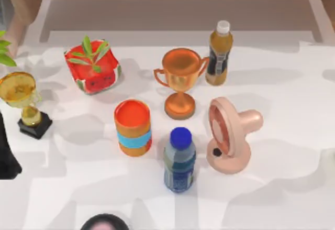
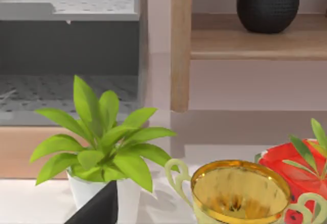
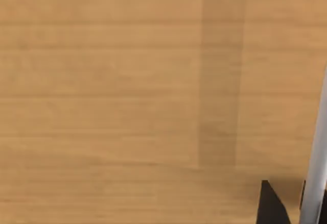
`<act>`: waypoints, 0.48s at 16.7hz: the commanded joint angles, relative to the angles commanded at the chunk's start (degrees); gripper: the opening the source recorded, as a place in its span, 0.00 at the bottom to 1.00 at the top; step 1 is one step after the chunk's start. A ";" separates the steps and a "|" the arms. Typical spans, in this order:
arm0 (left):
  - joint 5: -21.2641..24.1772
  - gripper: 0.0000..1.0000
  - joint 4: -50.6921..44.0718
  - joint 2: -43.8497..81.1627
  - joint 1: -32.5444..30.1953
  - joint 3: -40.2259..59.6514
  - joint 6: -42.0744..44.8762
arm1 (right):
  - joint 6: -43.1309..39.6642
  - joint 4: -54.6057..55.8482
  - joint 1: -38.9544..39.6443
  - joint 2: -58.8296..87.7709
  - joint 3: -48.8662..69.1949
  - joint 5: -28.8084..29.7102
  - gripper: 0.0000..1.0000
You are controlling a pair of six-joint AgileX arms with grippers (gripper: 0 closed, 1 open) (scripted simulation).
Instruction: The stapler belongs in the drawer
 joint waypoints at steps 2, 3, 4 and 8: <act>0.00 1.00 0.00 0.00 0.00 0.00 0.00 | 0.00 0.00 0.00 0.00 0.00 0.00 0.53; 0.00 1.00 0.00 0.00 0.00 0.00 0.00 | 0.00 0.00 0.00 0.00 0.00 0.00 0.60; 0.00 1.00 0.00 0.00 0.00 0.00 0.00 | 0.00 0.00 0.00 0.00 0.00 0.00 0.68; 0.00 1.00 0.00 0.00 0.00 0.00 0.00 | 0.00 0.00 0.00 0.00 0.00 0.00 0.98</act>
